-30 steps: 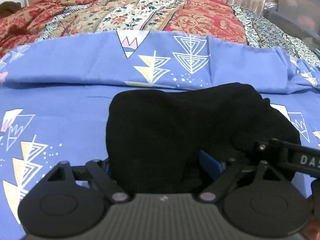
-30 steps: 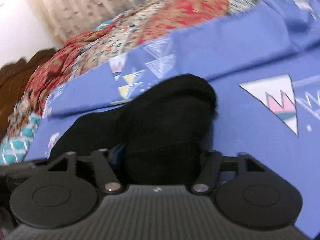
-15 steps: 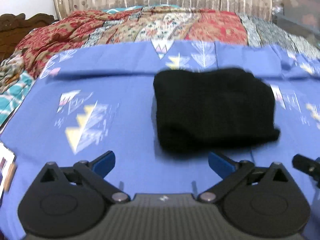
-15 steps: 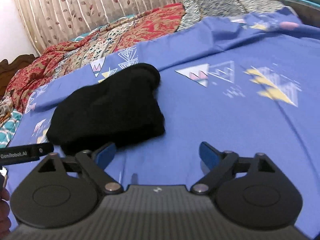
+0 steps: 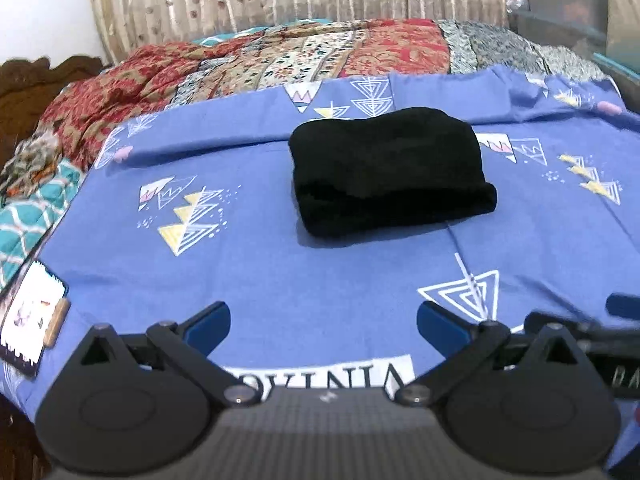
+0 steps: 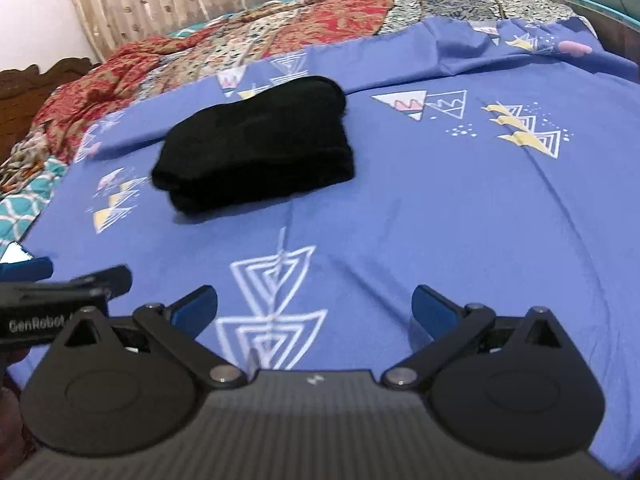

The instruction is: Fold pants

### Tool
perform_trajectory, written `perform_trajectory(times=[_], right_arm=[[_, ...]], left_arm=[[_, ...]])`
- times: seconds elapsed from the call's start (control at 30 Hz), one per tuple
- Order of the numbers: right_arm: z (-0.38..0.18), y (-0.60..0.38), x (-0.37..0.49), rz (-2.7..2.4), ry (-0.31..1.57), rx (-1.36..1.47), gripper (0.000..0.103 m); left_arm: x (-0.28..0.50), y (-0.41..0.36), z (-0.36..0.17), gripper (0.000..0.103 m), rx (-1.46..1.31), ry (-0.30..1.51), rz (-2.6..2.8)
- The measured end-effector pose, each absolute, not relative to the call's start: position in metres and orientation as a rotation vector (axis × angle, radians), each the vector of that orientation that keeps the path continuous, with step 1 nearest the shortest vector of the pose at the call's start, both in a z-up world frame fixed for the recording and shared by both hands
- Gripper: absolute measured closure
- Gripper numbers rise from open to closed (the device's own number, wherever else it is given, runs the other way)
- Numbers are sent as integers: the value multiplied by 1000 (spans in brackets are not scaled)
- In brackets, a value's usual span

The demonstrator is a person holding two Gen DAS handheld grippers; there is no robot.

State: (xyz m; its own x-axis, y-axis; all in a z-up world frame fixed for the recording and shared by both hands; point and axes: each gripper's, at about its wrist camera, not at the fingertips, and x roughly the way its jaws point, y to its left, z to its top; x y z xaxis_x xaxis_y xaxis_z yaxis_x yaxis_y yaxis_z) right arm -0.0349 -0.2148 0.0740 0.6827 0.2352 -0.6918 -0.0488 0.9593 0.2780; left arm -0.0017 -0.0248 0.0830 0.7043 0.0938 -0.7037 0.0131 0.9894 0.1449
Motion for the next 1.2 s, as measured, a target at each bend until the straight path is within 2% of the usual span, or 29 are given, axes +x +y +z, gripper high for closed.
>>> perform_trajectory(times=[0.5,1.2], right_arm=[[84,-206,-84,145,774,239,0],[72,-208,-83,155,866,261,0]], left_arm=[[-34,-26,87,0,100,802,63],[-28,-23,56,0,121,980,134]])
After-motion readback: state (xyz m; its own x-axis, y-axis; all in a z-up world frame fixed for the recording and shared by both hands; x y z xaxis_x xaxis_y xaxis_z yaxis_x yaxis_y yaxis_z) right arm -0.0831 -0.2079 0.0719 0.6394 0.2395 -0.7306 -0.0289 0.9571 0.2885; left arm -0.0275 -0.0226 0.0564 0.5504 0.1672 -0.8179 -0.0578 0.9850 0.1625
